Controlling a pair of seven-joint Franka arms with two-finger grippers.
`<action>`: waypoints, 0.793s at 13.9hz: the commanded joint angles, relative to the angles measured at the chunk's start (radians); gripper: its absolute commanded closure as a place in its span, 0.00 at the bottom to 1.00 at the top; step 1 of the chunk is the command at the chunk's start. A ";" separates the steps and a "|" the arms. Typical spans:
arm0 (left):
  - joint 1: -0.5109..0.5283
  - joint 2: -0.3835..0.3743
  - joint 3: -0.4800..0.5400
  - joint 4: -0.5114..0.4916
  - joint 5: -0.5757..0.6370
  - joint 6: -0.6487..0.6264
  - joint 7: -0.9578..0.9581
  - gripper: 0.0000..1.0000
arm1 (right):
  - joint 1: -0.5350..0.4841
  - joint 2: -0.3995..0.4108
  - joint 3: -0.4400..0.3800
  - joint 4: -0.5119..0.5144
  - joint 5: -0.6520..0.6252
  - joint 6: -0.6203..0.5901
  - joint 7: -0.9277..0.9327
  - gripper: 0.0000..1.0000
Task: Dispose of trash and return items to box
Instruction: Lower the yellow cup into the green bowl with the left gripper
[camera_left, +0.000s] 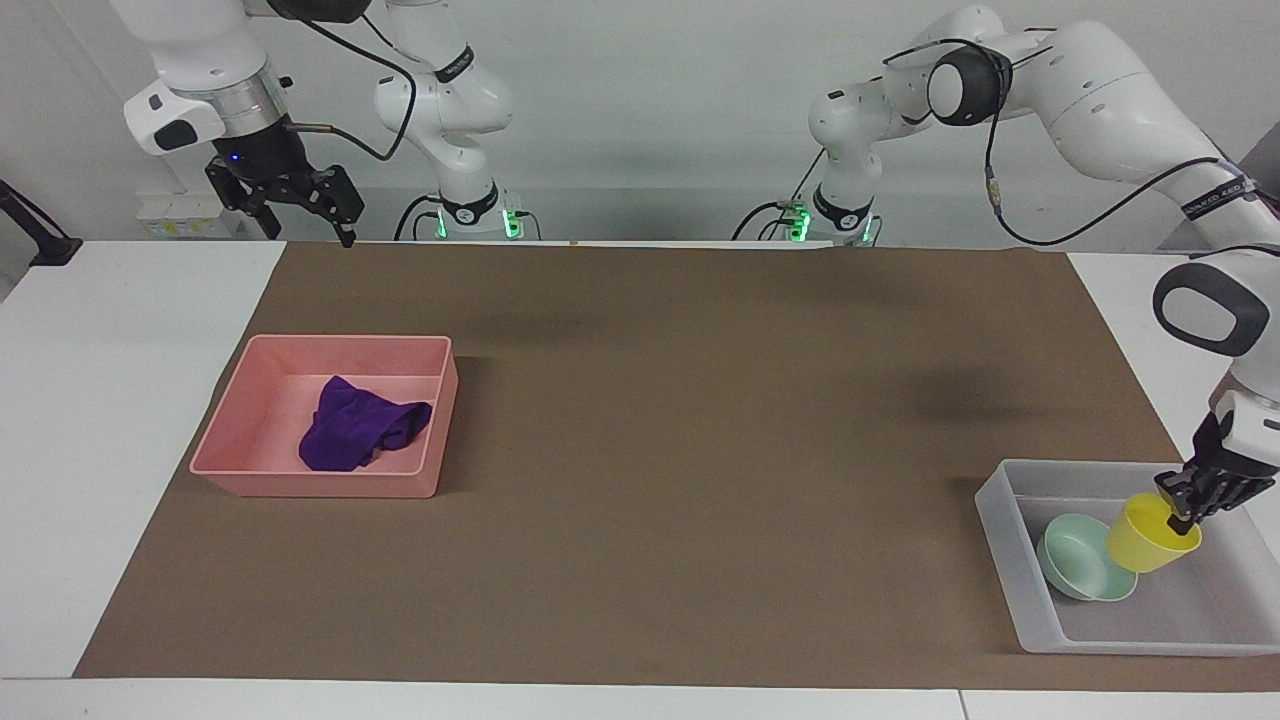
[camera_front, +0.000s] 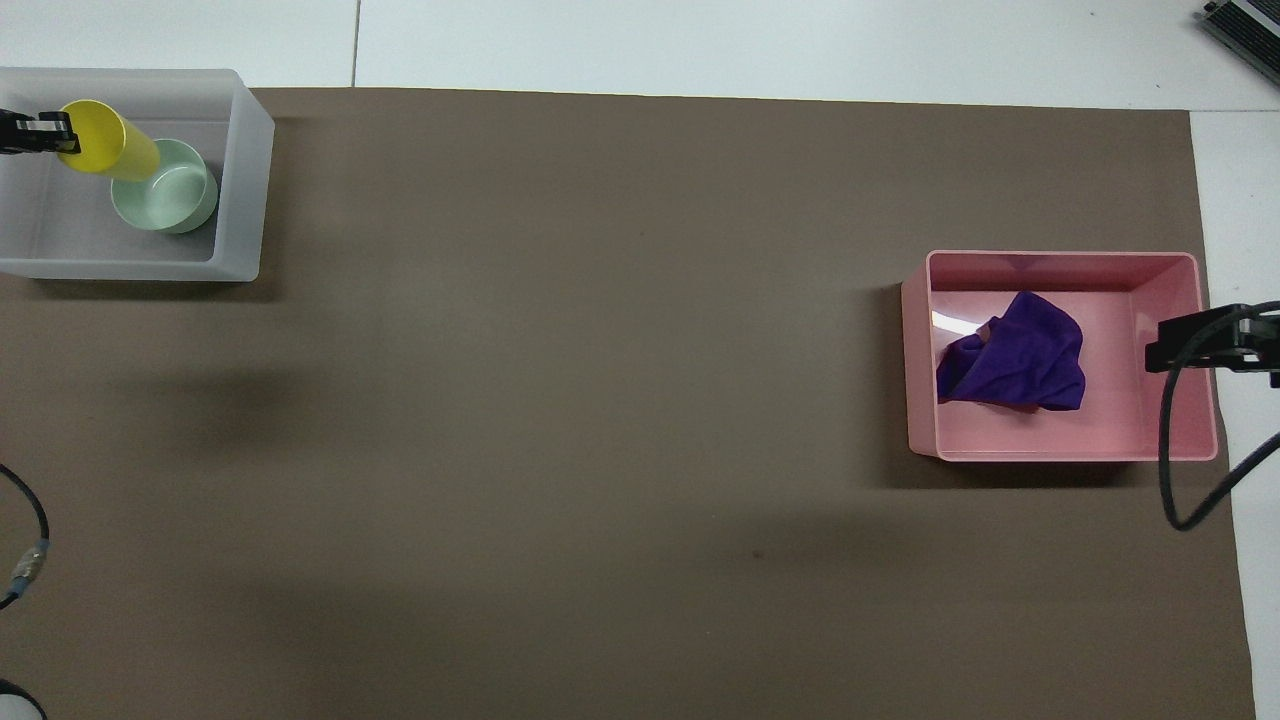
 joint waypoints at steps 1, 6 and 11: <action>-0.008 0.004 0.010 -0.053 -0.017 0.086 -0.011 1.00 | -0.015 -0.024 0.005 -0.025 0.016 -0.005 0.009 0.00; -0.007 -0.028 0.014 -0.185 -0.008 0.201 -0.074 1.00 | -0.015 -0.024 0.005 -0.025 0.016 -0.005 0.007 0.00; -0.001 -0.044 0.011 -0.203 -0.006 0.192 -0.065 0.30 | -0.015 -0.025 0.002 -0.028 0.016 -0.003 0.007 0.00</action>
